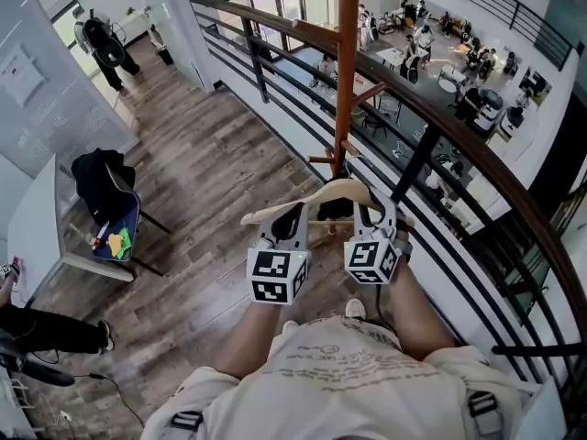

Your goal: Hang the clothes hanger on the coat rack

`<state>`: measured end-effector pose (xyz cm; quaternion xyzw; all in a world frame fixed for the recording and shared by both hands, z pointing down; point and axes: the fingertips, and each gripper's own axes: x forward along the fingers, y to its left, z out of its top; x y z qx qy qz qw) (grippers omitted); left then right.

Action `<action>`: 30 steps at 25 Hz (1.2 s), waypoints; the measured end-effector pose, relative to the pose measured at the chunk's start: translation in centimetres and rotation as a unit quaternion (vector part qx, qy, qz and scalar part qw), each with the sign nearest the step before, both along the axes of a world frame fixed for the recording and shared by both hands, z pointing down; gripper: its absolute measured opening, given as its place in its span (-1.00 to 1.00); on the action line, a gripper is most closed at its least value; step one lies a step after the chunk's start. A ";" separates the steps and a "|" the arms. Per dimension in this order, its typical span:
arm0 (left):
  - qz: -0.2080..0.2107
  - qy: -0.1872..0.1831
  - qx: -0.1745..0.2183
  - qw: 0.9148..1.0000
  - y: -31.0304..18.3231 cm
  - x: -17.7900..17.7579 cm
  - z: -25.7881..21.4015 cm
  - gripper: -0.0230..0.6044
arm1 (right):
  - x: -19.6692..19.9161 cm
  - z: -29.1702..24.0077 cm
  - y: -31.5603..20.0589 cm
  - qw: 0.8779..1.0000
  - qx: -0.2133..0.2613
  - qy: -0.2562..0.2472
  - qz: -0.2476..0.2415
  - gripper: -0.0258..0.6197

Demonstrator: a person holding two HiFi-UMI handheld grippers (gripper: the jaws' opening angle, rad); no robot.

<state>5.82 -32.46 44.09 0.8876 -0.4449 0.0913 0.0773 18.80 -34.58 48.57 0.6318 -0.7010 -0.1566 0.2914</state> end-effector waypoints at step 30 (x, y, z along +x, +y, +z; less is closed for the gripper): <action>-0.110 -0.026 -0.016 0.993 -0.1 2.4 2.4 -0.91 | 3.2 7.2 -4.8 0.994 -0.068 -0.005 -0.089 -0.59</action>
